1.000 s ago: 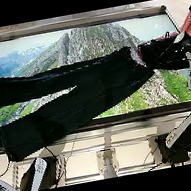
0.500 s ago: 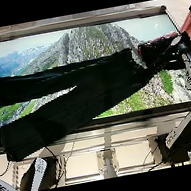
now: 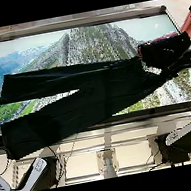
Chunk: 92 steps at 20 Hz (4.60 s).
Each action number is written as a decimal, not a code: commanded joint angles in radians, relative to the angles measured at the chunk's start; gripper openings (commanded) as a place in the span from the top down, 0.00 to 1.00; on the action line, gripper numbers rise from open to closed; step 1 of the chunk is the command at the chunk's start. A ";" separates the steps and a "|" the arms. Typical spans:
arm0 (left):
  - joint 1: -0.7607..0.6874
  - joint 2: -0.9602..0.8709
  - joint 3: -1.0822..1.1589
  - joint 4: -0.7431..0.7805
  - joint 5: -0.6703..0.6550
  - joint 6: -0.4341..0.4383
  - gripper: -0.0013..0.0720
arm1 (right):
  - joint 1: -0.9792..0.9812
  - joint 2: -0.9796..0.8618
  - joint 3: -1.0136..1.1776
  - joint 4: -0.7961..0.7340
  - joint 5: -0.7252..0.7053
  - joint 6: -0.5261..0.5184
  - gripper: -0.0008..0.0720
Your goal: Fold the clothes and pants, and hang the long-sleeved shirts on hangers.
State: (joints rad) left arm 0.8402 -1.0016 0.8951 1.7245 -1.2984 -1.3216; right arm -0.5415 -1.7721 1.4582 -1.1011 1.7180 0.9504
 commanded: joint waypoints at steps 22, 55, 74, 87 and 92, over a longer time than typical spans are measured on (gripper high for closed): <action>0.007 -0.154 -0.179 -0.008 -0.174 0.238 0.35 | -0.237 0.177 -0.341 -0.097 -0.442 0.130 0.94; 0.018 -0.082 0.229 -0.379 0.216 0.306 0.95 | -0.240 0.308 -0.217 0.139 -0.215 -0.055 0.94; 0.195 -0.238 0.241 -0.594 0.069 0.473 0.95 | -0.432 0.669 -0.504 -0.030 -0.126 -0.040 0.94; 0.195 -0.210 0.076 -0.510 0.098 0.633 0.95 | -0.525 0.769 -0.674 -0.336 -0.297 0.089 0.94; 0.077 -0.088 0.159 -0.754 0.316 0.680 0.96 | -0.481 0.782 -0.532 -0.135 -0.256 0.048 0.94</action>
State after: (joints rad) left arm 0.9855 -1.1473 1.0080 1.0790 -1.1271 -0.6758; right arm -1.0393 -1.0004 0.8509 -1.3403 1.4593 1.0203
